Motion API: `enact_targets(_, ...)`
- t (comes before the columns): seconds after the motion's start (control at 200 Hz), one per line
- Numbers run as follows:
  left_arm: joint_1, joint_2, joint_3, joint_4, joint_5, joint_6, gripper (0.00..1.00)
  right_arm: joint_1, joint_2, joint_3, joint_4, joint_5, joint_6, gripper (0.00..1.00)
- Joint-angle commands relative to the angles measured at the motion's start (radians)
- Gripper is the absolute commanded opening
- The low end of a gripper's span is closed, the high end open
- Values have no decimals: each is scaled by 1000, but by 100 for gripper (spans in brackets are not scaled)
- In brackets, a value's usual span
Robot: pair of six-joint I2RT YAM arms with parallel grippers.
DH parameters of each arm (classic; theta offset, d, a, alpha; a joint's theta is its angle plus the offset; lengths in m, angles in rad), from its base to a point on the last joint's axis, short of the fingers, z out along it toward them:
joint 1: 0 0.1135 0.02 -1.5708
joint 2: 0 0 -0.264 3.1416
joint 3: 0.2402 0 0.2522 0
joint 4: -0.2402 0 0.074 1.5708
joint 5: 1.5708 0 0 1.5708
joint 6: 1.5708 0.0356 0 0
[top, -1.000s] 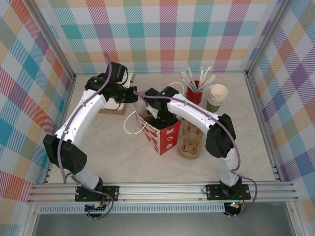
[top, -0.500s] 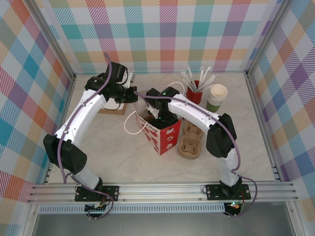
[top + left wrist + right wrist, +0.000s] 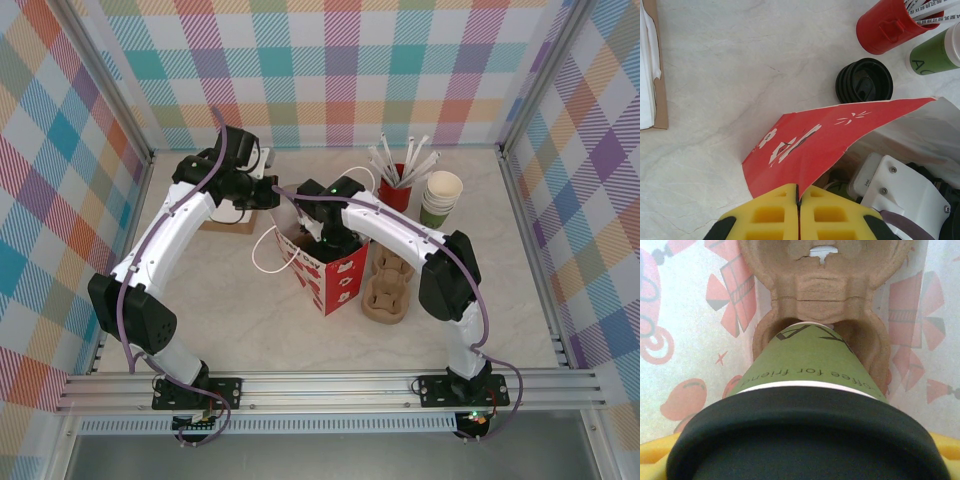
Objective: Pack the takeout coffee
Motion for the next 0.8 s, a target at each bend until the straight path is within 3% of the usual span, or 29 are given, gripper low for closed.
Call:
enact_targets(0.0, -12, 9, 4, -3, 8, -5, 6, 0, 32, -38, 15, 30, -4, 79)
enact_targets(0.795, -12, 13, 9, -4, 4, -3, 6, 1, 0, 45, -88, 29, 9, 79)
